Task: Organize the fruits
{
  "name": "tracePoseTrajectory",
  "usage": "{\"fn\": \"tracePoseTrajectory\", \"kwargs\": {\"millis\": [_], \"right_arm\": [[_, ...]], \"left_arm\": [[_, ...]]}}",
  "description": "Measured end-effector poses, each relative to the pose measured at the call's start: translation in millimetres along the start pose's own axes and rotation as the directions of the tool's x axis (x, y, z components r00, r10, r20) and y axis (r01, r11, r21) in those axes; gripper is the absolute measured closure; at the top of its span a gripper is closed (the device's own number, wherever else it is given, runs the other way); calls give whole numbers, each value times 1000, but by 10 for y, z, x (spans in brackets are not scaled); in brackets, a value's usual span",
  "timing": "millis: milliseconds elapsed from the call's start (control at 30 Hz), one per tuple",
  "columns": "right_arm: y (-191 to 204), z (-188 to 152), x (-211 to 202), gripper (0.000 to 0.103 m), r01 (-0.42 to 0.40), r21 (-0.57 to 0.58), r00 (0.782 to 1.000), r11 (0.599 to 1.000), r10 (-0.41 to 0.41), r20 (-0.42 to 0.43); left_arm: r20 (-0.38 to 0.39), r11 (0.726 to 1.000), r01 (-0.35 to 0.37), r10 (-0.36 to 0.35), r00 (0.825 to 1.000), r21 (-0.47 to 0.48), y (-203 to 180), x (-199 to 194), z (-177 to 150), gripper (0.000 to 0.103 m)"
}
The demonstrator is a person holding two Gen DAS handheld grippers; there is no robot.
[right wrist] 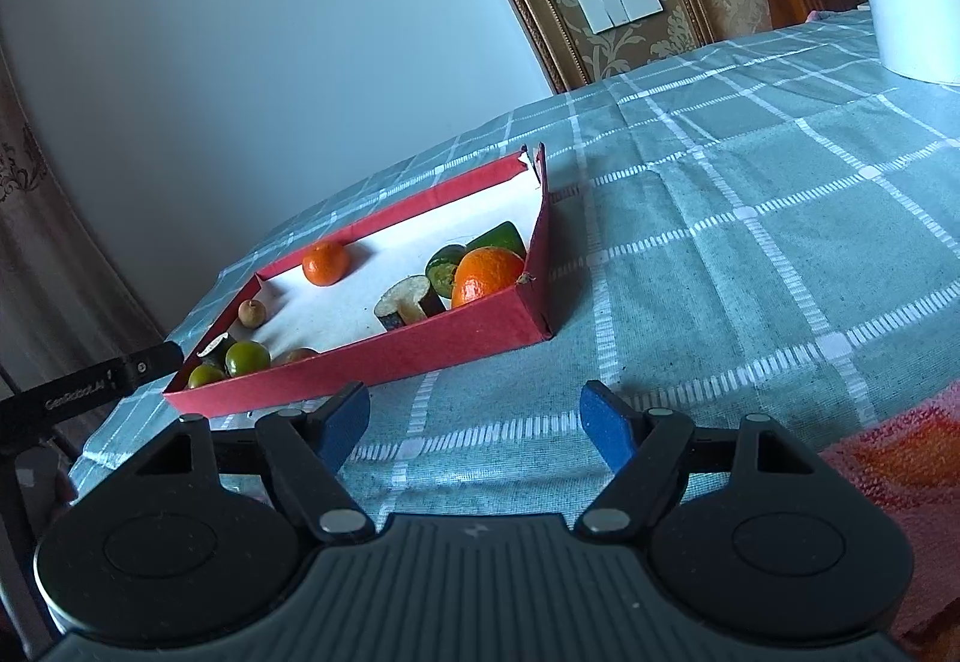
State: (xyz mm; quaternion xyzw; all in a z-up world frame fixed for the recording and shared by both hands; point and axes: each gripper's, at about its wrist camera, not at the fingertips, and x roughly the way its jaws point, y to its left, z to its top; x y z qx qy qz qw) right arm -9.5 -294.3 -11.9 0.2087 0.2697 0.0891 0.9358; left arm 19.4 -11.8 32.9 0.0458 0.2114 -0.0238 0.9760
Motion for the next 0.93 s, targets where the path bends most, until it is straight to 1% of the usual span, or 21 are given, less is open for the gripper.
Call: {"fn": "tracePoseTrajectory", "kwargs": {"millis": [67, 100, 167, 233, 300, 433, 567, 733, 933], "right_arm": [[5, -1, -11, 26, 9, -3, 1000, 1000, -9, 10], [7, -2, -17, 26, 10, -5, 1000, 1000, -10, 12], [15, 0, -17, 26, 18, -9, 1000, 1000, -17, 14], [34, 1, -13, 26, 25, -19, 1000, 1000, -25, 13], [57, -3, -17, 26, 29, -34, 999, 999, -29, 16], [110, -8, -28, 26, 36, -68, 999, 997, -34, 23], [159, -13, -32, 25, 37, -98, 999, 995, -35, 27], [197, -18, -38, 25, 32, -113, 999, 993, -29, 27], [260, 1, -68, 25, 21, -125, 999, 992, -17, 30]], "left_arm": [[7, 1000, 13, -13, 1000, 19, -53, -113, -52, 14], [9, 1000, 4, -4, 1000, 25, -76, -160, -70, 11], [21, 999, -15, 14, 1000, 31, -125, -256, -99, 8], [27, 999, -14, 13, 1000, 33, -159, -327, -112, 6], [25, 1000, -18, 18, 1000, 24, -182, -374, -117, 0], [26, 1000, -17, 17, 1000, 16, -201, -441, -120, 0], [38, 999, -39, 39, 999, 11, -220, -498, -106, 0], [41, 999, -34, 34, 999, -5, -193, -532, -84, 0], [38, 998, -56, 56, 998, -3, -195, -531, -95, 0]]}}
